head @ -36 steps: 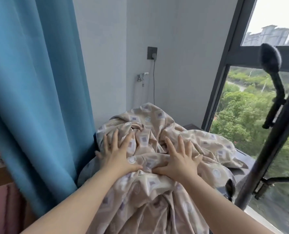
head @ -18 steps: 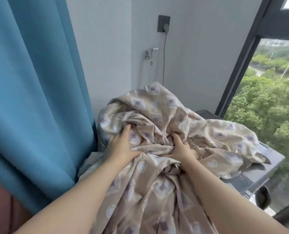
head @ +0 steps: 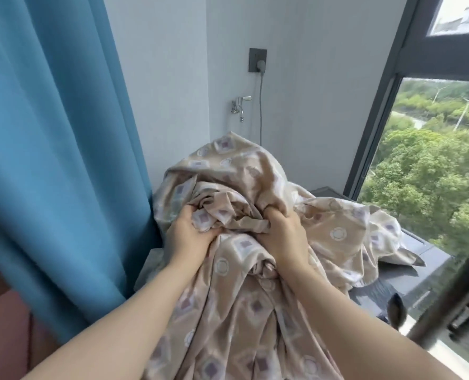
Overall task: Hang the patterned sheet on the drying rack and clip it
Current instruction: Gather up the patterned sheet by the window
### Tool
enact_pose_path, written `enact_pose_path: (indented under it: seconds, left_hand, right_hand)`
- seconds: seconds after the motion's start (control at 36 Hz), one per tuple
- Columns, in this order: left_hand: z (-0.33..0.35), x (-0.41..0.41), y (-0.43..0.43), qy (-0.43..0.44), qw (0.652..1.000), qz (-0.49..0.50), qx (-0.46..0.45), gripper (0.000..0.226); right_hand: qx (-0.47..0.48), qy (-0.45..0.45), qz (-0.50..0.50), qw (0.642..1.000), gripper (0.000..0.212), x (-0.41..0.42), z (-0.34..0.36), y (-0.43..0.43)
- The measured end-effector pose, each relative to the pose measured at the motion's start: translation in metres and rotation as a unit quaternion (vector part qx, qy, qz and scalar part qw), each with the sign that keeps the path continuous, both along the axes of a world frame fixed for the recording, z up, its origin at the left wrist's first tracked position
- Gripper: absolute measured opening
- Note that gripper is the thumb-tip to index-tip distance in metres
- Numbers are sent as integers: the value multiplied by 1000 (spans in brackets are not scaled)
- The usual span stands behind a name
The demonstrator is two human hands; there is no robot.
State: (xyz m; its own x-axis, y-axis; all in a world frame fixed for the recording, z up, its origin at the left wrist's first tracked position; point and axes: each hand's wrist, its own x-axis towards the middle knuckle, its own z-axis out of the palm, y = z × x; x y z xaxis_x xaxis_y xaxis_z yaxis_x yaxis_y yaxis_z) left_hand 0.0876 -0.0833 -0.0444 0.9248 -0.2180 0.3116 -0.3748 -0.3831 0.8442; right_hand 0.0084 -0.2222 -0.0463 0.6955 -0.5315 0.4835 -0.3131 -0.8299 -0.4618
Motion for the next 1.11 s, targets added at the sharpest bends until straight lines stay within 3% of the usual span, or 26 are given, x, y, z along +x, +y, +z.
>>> enact_pose_path:
  seconds: [0.14,0.25,0.39,0.53,0.64,0.72,0.86,0.94,1.0,1.08,1.11]
  left_hand:
    - [65,-19,18,-47,996,14,-73,47]
    - [105,-36,45,-85,988,10,-131,49]
    - [144,-58,86,-101,968,-27,-230,35]
    - [171,-75,117,-98,954,-85,-270,39]
    - [171,-79,128,-63,978,-154,-124,53]
    - [151,-82,127,-83,986,-140,39,58]
    - [98,-78,124,-60,974,-96,195,47]
    - [75,-74,123,-107,940,-44,320,50]
    - [68,-76,122,-133,931,-31,339,42]
    - [57,-72,116,-138,946,-67,286,14]
    - [55,-71,113,-130,947,-84,281,20]
  right_hand:
    - [2,-137,12,990,18,-13,60,27]
    - [59,-192,25,979,22,-29,99,56]
    - [102,-266,46,957,34,-56,140,94]
    - [105,-314,85,940,28,-92,168,118]
    - [151,-271,113,944,47,-117,158,115]
    - [178,-161,76,968,57,-128,130,107]
    - [171,3,43,984,80,-133,72,104]
    - [154,95,35,983,65,-135,48,110]
    - [133,145,23,980,59,-135,37,115]
    - [59,197,-24,978,63,-131,30,120]
    - [40,198,-41,979,67,-130,29,119]
